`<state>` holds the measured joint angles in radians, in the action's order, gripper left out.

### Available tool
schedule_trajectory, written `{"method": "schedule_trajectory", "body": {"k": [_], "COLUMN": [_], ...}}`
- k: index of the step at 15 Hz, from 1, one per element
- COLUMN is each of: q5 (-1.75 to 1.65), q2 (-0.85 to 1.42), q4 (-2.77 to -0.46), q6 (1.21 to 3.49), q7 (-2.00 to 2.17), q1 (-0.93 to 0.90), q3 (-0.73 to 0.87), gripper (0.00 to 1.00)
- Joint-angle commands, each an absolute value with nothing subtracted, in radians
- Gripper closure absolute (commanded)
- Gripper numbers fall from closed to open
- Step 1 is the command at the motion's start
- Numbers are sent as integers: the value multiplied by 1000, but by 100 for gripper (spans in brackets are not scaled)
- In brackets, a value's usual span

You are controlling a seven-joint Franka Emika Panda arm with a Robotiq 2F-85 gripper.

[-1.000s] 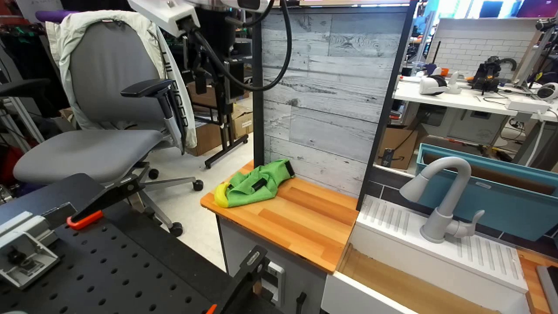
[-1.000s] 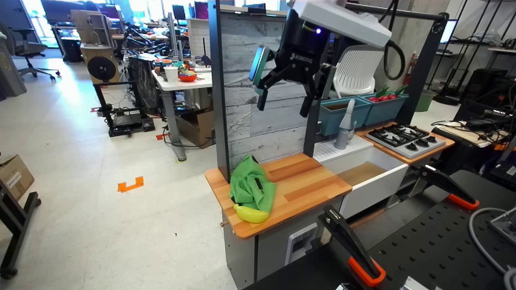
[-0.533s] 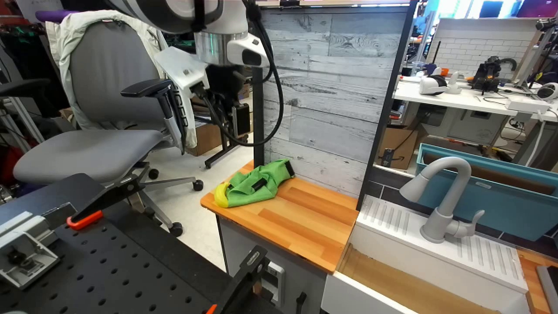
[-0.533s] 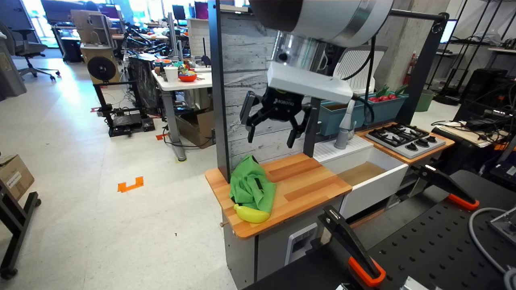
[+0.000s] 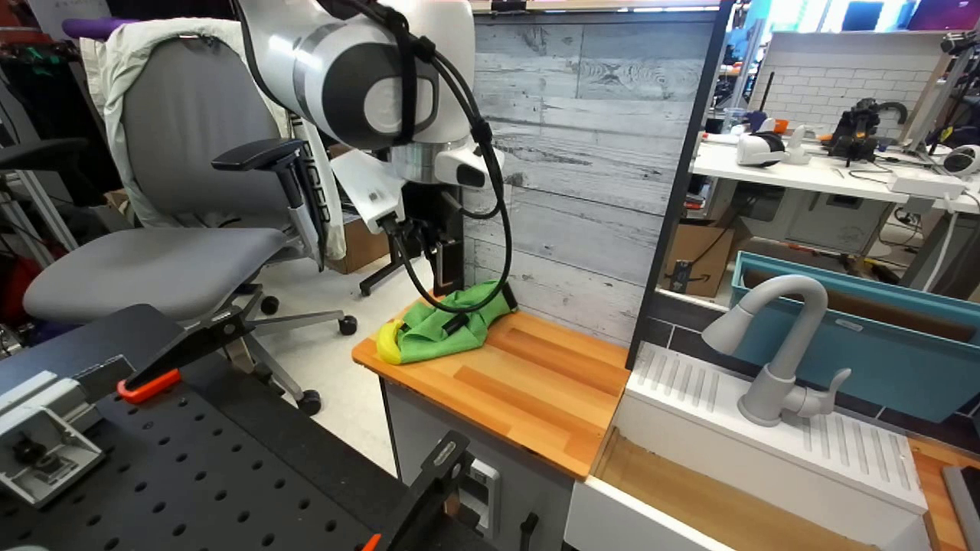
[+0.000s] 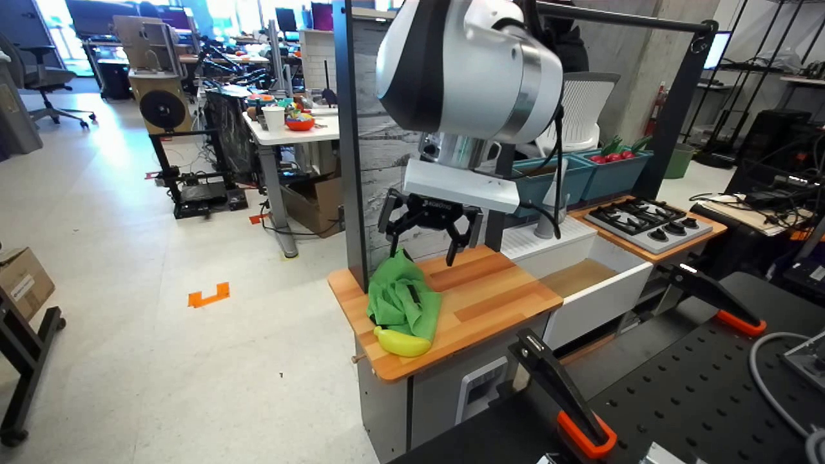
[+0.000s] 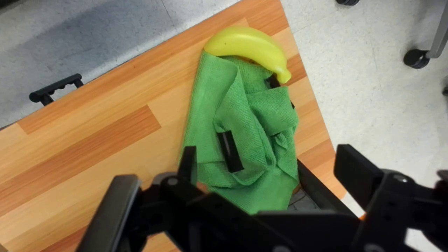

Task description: Slide the green towel to the right.

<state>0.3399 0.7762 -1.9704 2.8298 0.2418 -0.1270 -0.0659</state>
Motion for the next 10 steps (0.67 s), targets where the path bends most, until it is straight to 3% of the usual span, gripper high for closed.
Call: {"method": "schedule_trajectory", "body": {"k": [1, 10], "q5": [309, 284], "q2": [891, 1091], "q4": [-1831, -1622], "q6": [2807, 2788], "q7": [302, 351], "q1": [-141, -168], "q3": [-36, -12], "gripper": [0, 0]}}
